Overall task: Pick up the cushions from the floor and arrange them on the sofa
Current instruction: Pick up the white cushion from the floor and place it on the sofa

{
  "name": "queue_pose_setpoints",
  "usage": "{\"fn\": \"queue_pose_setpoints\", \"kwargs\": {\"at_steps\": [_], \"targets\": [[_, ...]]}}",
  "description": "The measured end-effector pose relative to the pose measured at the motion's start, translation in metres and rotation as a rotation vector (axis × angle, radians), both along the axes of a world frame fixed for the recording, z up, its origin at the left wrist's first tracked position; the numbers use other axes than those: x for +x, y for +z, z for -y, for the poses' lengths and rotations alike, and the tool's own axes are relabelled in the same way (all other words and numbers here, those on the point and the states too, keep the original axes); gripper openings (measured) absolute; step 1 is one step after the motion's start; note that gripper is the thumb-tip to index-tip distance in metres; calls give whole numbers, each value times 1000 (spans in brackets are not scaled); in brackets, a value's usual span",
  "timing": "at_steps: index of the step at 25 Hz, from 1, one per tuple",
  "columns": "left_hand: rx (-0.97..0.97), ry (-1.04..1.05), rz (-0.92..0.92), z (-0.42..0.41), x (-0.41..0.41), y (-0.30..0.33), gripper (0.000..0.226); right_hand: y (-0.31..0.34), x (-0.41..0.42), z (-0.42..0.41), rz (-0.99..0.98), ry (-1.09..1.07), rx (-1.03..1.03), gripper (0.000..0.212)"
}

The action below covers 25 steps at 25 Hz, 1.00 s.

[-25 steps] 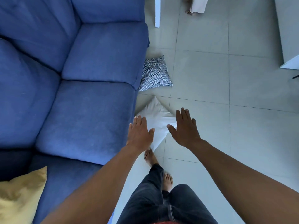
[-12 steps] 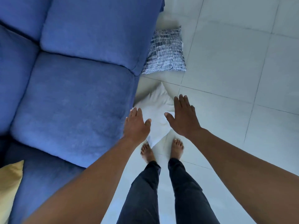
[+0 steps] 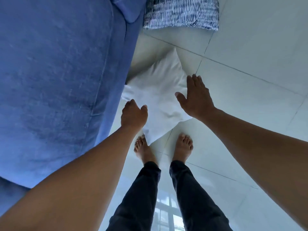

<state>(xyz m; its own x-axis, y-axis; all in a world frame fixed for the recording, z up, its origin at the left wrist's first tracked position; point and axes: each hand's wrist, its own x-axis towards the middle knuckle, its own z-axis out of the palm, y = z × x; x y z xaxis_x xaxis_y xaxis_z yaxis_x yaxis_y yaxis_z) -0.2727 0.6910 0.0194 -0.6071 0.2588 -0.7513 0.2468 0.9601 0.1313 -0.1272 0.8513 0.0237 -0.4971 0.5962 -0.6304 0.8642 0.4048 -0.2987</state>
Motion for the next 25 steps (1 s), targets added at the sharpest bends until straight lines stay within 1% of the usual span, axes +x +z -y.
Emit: {"fn": "queue_pose_setpoints", "kwargs": {"at_steps": [3, 4, 6, 8, 9, 10, 11, 12, 13, 14, 15, 16, 17, 18, 19, 20, 21, 22, 23, 24, 25], "targets": [[-34, 159, 45, 7, -7, -64, 64, -65, -11, -5, -1, -22, -40, 81], [-52, 225, 61, 13, -5, -83, 68, -84, -16, -9, -5, -27, -49, 81], [-29, 436, 94, 13, -13, -112, 86, -115, -26, -17, -17, -52, -60, 81], [8, 667, 140, 11, -22, -140, 102, -150, -37, -28, -39, -167, -81, 79], [26, 766, 165, 14, -23, -150, 104, -165, -41, -32, -45, -259, -95, 79], [60, 802, 191, 20, -24, -161, 103, -179, -44, -36, -39, -357, -114, 81], [43, 732, 217, 32, -13, -176, 96, -190, -45, -39, -29, -442, -138, 84], [-32, 611, 265, 56, 17, -185, 85, -198, -44, -41, -24, -511, -169, 88], [-177, 676, 266, 80, 50, -189, 76, -203, -41, -42, -28, -572, -208, 93], [-164, 757, 237, 87, 75, -195, 70, -204, -36, -41, -29, -631, -253, 99], [-128, 729, 178, 105, 97, -206, 66, -202, -30, -40, -27, -680, -286, 106], [-83, 786, 184, 114, 111, -201, 65, -198, -24, -39, -27, -712, -297, 110], [-104, 669, 209, 109, 116, -196, 64, -191, -17, -40, -38, -736, -290, 111], [-109, 656, 237, 99, 108, -189, 64, -181, -9, -42, -60, -759, -277, 107], [-87, 529, 141, 100, 100, -183, 64, -168, 0, -43, -87, -781, -268, 101], [-36, 554, 73, 108, 86, -173, 62, -151, 10, -46, -116, -802, -267, 97], [61, 589, -7, 111, 85, -158, 60, -131, 19, -47, -139, -825, -273, 97], [173, 852, -100, 106, 77, -152, 58, -114, 28, -47, -150, -848, -277, 98], [206, 966, -167, 90, 69, -134, 54, -93, 35, -48, -157, -867, -275, 98], [252, 1054, 173, 70, 59, -98, 46, -69, 42, -48, -169, -881, -269, 96], [284, 987, 379, 44, 51, -61, 38, -45, 47, -49, -188, -892, -262, 92]]}}
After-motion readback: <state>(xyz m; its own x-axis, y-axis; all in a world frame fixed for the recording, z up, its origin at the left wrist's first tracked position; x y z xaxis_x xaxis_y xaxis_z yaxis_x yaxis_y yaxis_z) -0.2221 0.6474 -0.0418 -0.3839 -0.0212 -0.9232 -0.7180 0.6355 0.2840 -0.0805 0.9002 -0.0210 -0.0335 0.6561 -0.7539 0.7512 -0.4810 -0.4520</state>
